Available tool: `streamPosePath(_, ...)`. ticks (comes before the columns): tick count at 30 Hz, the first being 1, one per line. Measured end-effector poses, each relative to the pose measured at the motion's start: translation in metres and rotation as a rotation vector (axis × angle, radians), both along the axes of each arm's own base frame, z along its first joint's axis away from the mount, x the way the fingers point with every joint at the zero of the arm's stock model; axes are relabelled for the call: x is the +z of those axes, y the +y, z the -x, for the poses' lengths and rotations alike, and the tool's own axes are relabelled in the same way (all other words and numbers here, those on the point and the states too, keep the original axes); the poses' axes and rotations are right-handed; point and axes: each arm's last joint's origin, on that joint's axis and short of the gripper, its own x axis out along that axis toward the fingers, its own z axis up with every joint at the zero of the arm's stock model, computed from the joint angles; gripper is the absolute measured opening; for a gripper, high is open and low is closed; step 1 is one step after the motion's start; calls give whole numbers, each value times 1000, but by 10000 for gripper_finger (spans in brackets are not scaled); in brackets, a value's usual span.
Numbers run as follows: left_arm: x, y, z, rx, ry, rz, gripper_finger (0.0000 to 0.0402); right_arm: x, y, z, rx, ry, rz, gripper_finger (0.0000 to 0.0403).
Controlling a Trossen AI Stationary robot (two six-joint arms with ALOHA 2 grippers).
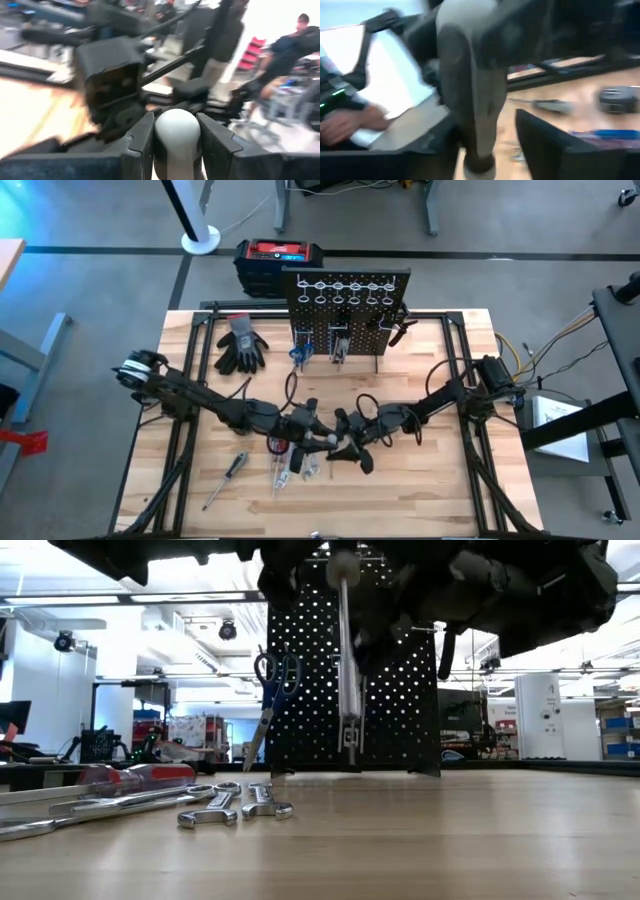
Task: Hang tools onto peg board
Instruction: Hang the grey screwdriver on the pegboard
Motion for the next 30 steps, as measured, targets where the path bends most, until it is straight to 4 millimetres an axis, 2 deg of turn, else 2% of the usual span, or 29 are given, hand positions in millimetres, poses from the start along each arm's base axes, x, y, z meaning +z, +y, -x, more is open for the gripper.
streamPosePath(4, -5, 4, 1, 134, 70, -10, 103, 1, 5, 4, -138, 52, 6, 244)
streamPosePath(9, -6, 8, 2, 264, 86, -12, 103, 0, 18, 16, -417, 202, 81, 253)
streamPosePath(13, -6, 9, 2, 299, 87, -16, 103, 4, 29, 29, -589, 233, 129, 231)
streamPosePath(21, -4, 8, 0, 303, 80, -22, 103, 7, 27, 27, -546, 227, 107, 159)
streamPosePath(27, -4, 9, 0, 334, 82, -24, 103, 6, 23, 25, -552, 229, 100, 131)
streamPosePath(30, -4, 9, 0, 334, 81, -23, 103, 7, 23, 25, -545, 222, 100, 92)
